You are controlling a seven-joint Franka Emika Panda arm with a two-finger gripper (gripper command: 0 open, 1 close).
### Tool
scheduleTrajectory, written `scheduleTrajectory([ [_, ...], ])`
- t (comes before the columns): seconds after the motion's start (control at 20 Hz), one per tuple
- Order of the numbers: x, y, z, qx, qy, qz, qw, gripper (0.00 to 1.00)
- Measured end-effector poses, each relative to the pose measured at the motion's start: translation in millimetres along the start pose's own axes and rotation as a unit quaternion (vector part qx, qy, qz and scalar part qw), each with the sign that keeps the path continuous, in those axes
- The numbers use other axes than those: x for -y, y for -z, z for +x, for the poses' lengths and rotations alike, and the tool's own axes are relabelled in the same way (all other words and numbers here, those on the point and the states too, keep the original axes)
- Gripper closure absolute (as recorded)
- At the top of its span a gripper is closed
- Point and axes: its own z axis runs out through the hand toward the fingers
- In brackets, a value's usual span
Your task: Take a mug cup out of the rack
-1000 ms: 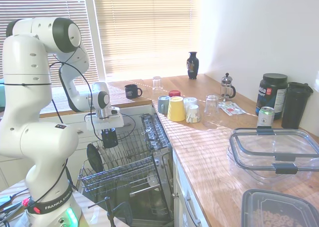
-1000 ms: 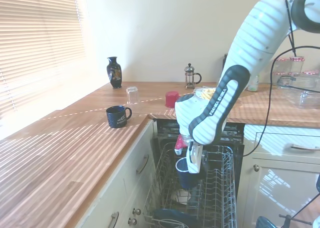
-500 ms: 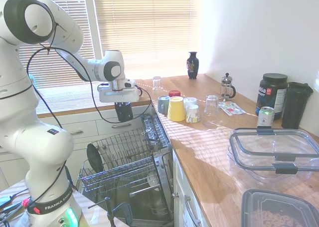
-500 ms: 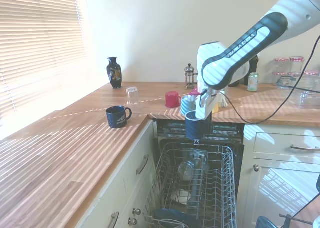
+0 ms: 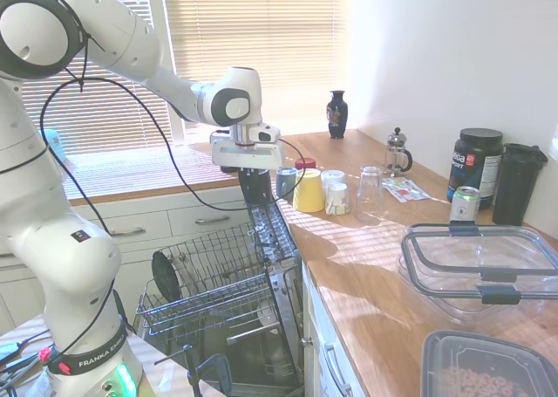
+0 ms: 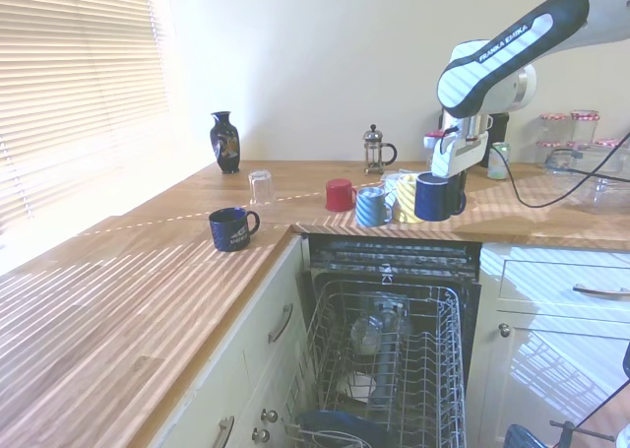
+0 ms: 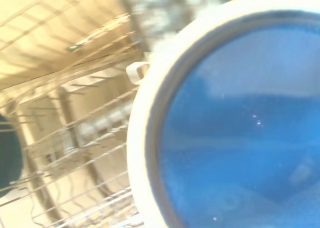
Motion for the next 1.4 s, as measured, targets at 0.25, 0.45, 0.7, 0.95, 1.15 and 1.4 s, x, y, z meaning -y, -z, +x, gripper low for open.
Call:
scheduleTrajectory([
  [0.25, -6, -7, 40, 0.019, -0.02, -0.011, 0.9996, 1.0],
  [0.45, -20, -38, 72, 0.039, -0.04, -0.025, 0.9981, 1.0],
  [0.7, -41, -49, 92, 0.045, -0.051, -0.032, 0.9972, 1.0],
  [0.95, -49, -61, 103, 0.048, -0.054, -0.038, 0.9966, 1.0],
  [1.15, -48, -67, 114, 0.047, -0.056, -0.041, 0.9965, 1.0],
  [1.4, -45, -68, 122, 0.042, -0.047, -0.054, 0.9965, 1.0],
])
